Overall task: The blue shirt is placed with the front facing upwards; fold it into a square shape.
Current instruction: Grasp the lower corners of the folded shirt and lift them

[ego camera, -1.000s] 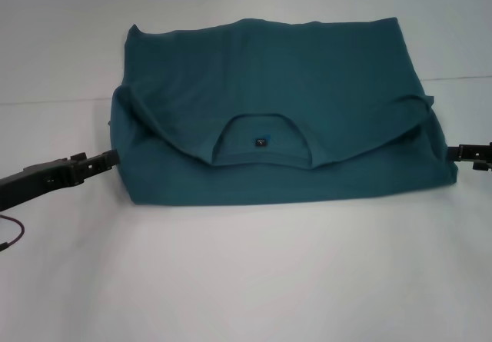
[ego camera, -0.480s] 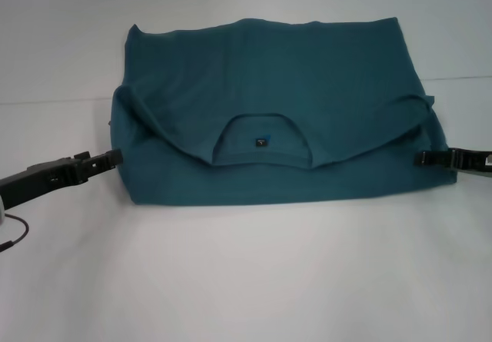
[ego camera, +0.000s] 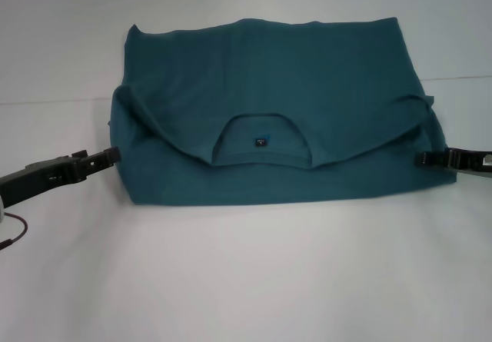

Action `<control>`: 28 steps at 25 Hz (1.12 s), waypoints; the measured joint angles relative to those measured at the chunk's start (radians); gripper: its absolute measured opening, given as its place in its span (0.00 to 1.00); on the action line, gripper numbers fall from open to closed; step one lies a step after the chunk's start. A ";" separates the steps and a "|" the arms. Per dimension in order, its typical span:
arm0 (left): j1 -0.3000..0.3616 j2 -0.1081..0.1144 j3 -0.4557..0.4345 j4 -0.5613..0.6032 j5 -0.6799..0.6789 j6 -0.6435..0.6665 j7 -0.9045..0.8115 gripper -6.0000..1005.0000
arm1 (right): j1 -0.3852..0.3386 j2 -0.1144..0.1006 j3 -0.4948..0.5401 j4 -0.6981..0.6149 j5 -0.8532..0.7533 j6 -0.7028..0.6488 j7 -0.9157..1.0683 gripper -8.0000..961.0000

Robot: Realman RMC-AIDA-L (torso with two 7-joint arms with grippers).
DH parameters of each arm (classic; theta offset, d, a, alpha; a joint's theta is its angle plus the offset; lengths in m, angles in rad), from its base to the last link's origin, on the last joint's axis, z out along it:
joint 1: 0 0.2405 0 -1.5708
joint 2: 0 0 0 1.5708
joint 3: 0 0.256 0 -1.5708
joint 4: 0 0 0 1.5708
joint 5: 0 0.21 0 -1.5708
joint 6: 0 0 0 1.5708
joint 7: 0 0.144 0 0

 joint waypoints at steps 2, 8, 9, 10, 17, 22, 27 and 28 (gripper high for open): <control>0.000 0.000 0.000 0.000 0.000 0.000 0.000 0.76 | -0.002 0.000 0.003 0.000 0.002 -0.003 -0.009 0.62; 0.000 -0.002 0.001 -0.003 0.000 0.000 0.000 0.76 | -0.040 -0.009 0.007 -0.010 0.110 -0.048 -0.058 0.42; 0.000 -0.002 0.003 -0.003 0.000 0.000 0.000 0.76 | -0.047 -0.012 0.007 -0.011 0.126 -0.058 -0.066 0.39; 0.000 -0.002 0.008 -0.003 0.000 0.000 -0.001 0.76 | -0.055 -0.016 0.008 -0.011 0.151 -0.074 -0.077 0.36; -0.003 -0.011 0.077 -0.003 0.000 -0.023 -0.004 0.76 | -0.092 -0.029 0.010 -0.012 0.228 -0.116 -0.110 0.08; -0.006 -0.021 0.142 -0.012 0.000 -0.098 -0.006 0.76 | -0.094 -0.030 0.005 -0.011 0.227 -0.116 -0.110 0.02; -0.007 -0.023 0.150 -0.020 -0.001 -0.119 -0.006 0.76 | -0.094 -0.030 0.004 -0.009 0.226 -0.117 -0.109 0.01; -0.006 -0.023 0.150 -0.020 -0.001 -0.118 -0.006 0.76 | -0.094 -0.030 0.005 -0.009 0.226 -0.117 -0.108 0.01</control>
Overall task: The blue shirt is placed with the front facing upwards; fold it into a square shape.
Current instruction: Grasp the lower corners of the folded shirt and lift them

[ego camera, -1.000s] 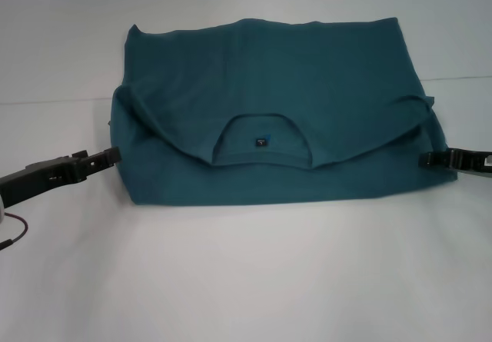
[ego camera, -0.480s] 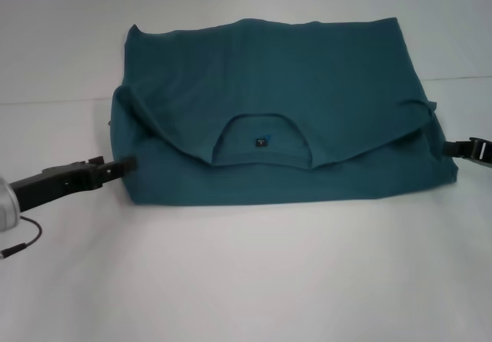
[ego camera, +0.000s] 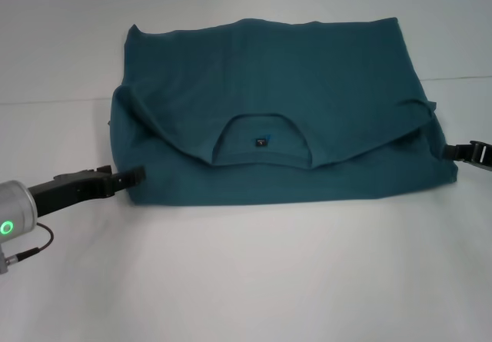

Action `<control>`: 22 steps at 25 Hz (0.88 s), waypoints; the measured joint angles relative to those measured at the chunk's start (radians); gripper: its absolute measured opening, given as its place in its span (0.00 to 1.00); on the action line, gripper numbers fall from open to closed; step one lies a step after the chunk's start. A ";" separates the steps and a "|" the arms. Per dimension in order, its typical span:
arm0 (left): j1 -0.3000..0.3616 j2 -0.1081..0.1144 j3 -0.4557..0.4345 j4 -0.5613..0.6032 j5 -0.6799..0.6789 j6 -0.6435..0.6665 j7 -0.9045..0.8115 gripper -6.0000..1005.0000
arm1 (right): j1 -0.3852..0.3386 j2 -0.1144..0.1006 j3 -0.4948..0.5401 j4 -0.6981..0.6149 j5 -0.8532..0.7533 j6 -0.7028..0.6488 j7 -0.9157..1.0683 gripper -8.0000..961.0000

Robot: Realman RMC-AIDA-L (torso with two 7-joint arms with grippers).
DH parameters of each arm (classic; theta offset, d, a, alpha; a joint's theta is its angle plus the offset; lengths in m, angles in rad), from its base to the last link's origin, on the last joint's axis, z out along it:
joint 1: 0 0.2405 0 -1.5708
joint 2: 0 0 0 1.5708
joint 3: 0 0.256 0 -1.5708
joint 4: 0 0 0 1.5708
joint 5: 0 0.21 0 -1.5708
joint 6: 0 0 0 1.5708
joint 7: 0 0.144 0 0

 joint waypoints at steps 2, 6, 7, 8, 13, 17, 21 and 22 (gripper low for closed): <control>0.004 0.000 -0.003 0.002 -0.002 0.004 0.000 0.76 | -0.001 0.000 0.002 0.000 0.000 0.000 0.002 0.02; 0.005 0.000 -0.004 0.003 -0.003 0.010 0.000 0.76 | -0.001 -0.001 -0.002 0.001 0.000 0.008 0.002 0.03; 0.005 0.000 -0.003 0.004 -0.003 0.012 0.000 0.76 | -0.001 -0.001 -0.004 0.003 0.000 0.013 0.003 0.03; 0.005 0.000 -0.003 0.004 -0.003 0.013 0.000 0.76 | -0.001 -0.001 -0.004 0.005 -0.001 0.017 0.006 0.03; 0.006 0.000 -0.005 0.005 -0.004 0.014 -0.002 0.76 | -0.003 -0.003 -0.004 0.007 -0.002 0.027 0.019 0.04; 0.007 0.000 -0.006 0.010 -0.006 0.015 -0.004 0.76 | 0.005 -0.007 -0.007 0.008 -0.030 0.028 0.045 0.14; 0.007 0.000 -0.004 0.016 -0.006 0.016 -0.012 0.76 | 0.023 0.004 -0.007 0.009 -0.091 0.053 0.082 0.32; 0.006 0.000 -0.003 0.016 -0.006 0.016 -0.012 0.76 | 0.025 0.007 -0.007 0.009 -0.098 0.061 0.086 0.37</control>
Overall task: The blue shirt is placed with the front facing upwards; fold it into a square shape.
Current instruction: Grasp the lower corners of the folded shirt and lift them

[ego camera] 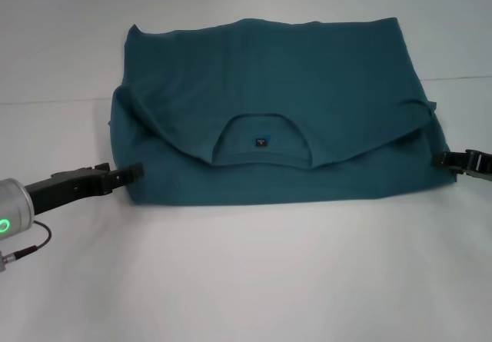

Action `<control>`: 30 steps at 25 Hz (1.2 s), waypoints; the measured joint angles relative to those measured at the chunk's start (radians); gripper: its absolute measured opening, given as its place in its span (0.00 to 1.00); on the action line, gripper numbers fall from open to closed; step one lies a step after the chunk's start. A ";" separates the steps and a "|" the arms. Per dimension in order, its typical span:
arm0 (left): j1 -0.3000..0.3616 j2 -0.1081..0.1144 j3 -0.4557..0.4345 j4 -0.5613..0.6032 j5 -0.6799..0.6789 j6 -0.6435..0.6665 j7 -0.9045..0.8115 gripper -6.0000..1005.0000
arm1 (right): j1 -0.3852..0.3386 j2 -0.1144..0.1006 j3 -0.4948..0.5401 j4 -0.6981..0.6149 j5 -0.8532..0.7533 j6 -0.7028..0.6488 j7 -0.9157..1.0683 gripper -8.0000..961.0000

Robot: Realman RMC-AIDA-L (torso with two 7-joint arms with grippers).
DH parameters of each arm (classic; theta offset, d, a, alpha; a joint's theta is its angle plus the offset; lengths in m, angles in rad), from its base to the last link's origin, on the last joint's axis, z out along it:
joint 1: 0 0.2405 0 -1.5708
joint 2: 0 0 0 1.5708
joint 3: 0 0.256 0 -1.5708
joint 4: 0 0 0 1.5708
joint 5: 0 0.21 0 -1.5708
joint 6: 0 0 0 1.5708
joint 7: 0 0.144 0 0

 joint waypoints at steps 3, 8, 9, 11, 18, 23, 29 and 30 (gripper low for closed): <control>-0.002 0.000 0.001 0.000 0.000 0.000 -0.001 0.76 | 0.001 0.004 0.000 0.000 -0.003 0.015 0.001 0.49; -0.002 0.000 -0.003 0.000 0.000 0.000 -0.001 0.76 | 0.001 0.006 0.002 0.000 -0.003 0.029 -0.002 0.63; -0.002 0.000 -0.003 0.000 0.000 0.000 -0.001 0.76 | 0.002 0.007 0.002 0.000 -0.003 0.033 -0.003 0.66; -0.002 0.000 -0.003 0.000 0.000 0.000 -0.001 0.76 | 0.005 0.012 0.002 0.000 -0.003 0.048 -0.004 0.65; -0.004 0.000 -0.004 0.000 0.000 0.000 -0.001 0.76 | 0.035 0.021 -0.002 0.040 -0.003 0.074 -0.008 0.65; -0.005 0.001 -0.004 0.000 0.002 0.000 -0.001 0.76 | 0.045 0.025 -0.009 0.051 -0.004 0.076 -0.008 0.64; -0.005 0.003 -0.004 0.000 0.001 0.000 -0.001 0.76 | 0.046 0.029 -0.010 0.042 -0.004 0.058 -0.023 0.44; -0.006 0.003 -0.004 0.000 0.001 -0.001 -0.001 0.76 | 0.046 0.029 -0.010 0.042 -0.004 0.058 -0.023 0.39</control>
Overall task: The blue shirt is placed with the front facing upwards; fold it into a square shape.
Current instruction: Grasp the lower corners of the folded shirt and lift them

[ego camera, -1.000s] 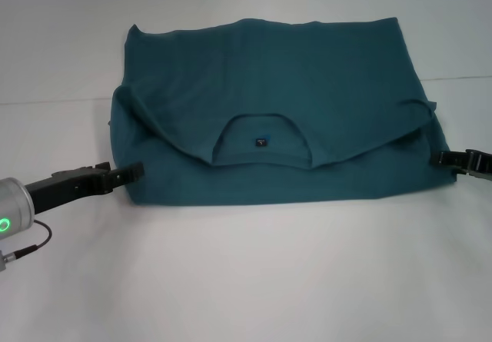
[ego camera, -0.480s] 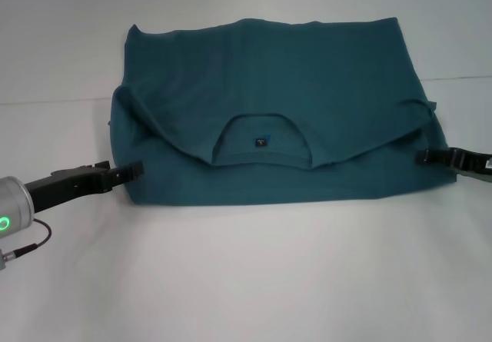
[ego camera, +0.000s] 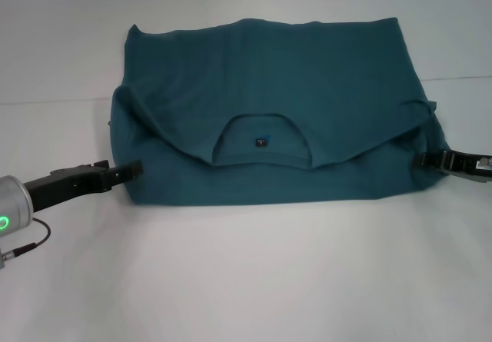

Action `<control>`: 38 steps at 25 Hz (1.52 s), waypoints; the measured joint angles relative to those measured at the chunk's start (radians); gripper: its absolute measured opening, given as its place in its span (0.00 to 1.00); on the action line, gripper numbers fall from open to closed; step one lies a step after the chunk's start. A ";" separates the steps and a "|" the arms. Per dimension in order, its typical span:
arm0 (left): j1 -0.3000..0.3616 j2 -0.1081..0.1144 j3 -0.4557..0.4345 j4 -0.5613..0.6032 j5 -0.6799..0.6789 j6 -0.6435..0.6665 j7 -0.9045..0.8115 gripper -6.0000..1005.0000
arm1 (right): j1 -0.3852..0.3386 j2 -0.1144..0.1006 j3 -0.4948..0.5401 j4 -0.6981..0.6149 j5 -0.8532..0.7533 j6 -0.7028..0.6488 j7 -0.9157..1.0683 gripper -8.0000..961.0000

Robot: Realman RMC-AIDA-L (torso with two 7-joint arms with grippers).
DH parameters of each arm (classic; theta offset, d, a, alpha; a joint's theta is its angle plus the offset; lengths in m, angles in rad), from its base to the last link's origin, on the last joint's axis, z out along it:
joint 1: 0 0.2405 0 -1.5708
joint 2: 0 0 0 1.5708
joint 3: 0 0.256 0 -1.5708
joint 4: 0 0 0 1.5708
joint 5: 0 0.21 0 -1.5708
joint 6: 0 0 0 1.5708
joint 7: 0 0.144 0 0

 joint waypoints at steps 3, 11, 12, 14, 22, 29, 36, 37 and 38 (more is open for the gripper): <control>-0.001 0.000 0.000 0.000 0.000 -0.001 0.000 0.76 | 0.000 -0.002 0.000 0.000 0.002 -0.001 0.000 0.23; -0.002 0.000 0.000 0.000 -0.001 -0.007 0.000 0.76 | -0.005 -0.006 0.007 0.000 0.006 0.001 -0.001 0.05; -0.002 0.000 0.000 0.000 -0.001 -0.007 0.000 0.76 | -0.007 -0.006 0.008 0.000 0.006 0.002 -0.001 0.05; -0.001 0.000 0.000 0.000 -0.001 -0.007 -0.003 0.76 | -0.013 -0.006 0.010 -0.001 0.010 0.003 -0.001 0.05; 0.003 -0.001 0.000 0.000 -0.001 -0.007 -0.012 0.76 | -0.062 -0.016 0.014 -0.015 0.106 -0.025 -0.052 0.05; -0.002 -0.003 0.017 -0.012 0.005 -0.006 -0.012 0.76 | -0.063 -0.018 0.010 -0.009 0.108 -0.027 -0.054 0.05; -0.010 -0.006 0.052 -0.044 0.005 -0.021 -0.006 0.76 | -0.060 -0.015 0.009 -0.006 0.110 -0.027 -0.054 0.05; -0.012 -0.007 0.052 -0.048 0.005 -0.028 -0.005 0.76 | -0.059 -0.013 0.008 -0.006 0.110 -0.027 -0.054 0.05; -0.012 -0.007 0.052 -0.051 0.005 -0.034 -0.004 0.76 | -0.057 -0.012 0.007 -0.006 0.109 -0.027 -0.054 0.05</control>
